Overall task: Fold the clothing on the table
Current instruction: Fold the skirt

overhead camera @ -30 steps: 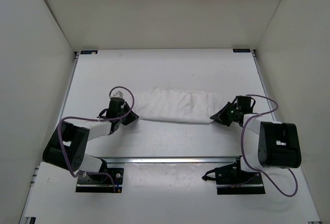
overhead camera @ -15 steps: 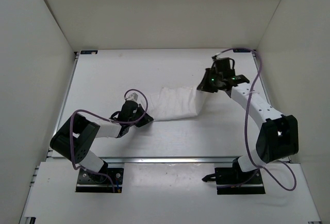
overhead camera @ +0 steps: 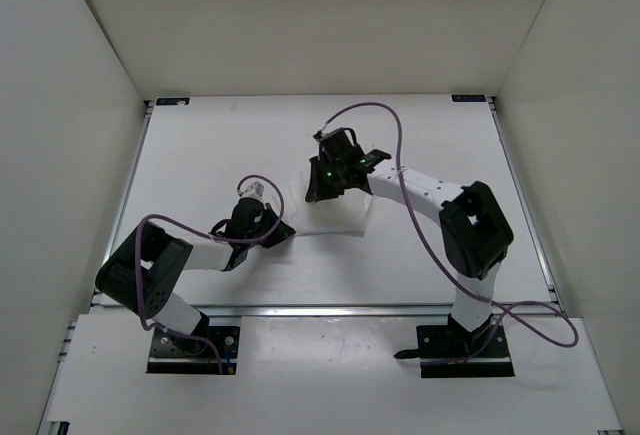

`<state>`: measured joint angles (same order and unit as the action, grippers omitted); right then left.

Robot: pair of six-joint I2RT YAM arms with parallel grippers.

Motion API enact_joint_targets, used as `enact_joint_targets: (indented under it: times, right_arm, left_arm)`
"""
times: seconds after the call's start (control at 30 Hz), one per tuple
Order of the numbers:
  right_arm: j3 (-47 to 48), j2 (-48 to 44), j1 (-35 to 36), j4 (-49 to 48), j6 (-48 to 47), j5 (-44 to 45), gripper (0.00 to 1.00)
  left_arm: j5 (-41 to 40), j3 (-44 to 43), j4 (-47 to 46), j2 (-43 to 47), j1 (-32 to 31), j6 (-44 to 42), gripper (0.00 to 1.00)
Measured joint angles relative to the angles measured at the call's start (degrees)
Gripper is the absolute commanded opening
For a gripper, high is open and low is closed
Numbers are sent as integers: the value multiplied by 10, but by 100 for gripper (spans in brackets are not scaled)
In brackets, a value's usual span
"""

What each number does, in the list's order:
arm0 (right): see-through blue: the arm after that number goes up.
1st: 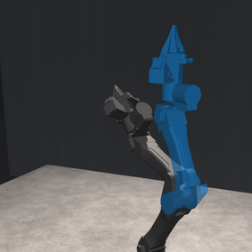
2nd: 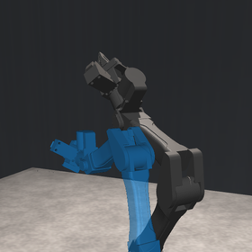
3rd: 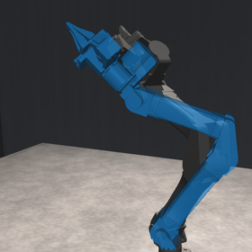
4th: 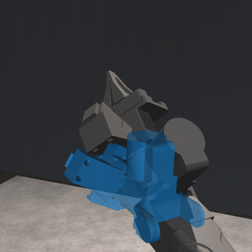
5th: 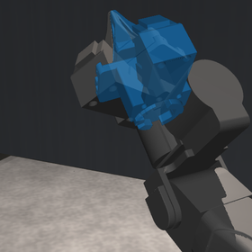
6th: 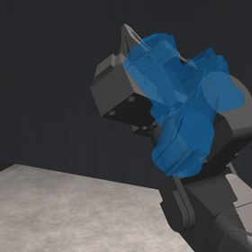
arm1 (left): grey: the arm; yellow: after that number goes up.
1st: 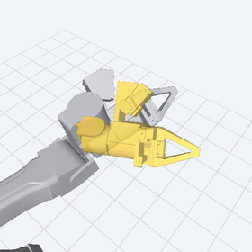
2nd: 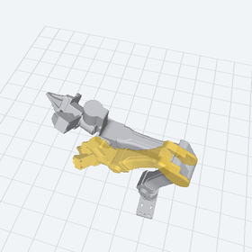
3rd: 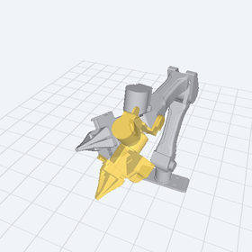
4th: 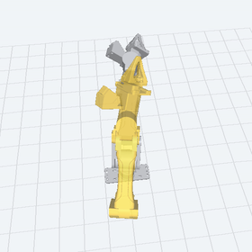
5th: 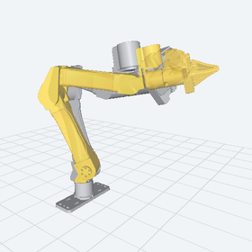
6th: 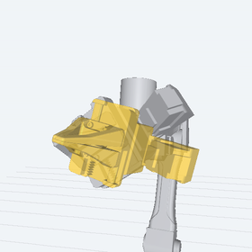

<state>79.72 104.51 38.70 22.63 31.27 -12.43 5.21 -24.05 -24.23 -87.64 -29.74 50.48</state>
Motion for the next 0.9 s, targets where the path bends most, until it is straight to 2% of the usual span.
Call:
enact_joint_targets:
  times: [0.27, 0.73, 0.77, 0.9]
  right_arm:
    - [44, 78, 25, -1, 16, -30, 0]
    - [52, 90, 51, 10, 34, -68, 0]
    - [52, 91, 51, 11, 34, -73, 1]
    - [70, 103, 51, 28, 28, -90, 33]
  left_arm:
    - [2, 23, -16, 18, 1, -5, 0]
    - [17, 30, -15, 27, 16, -12, 0]
    - [17, 30, -16, 27, 16, -12, 3]
    - [21, 36, -18, 30, 23, -15, 28]
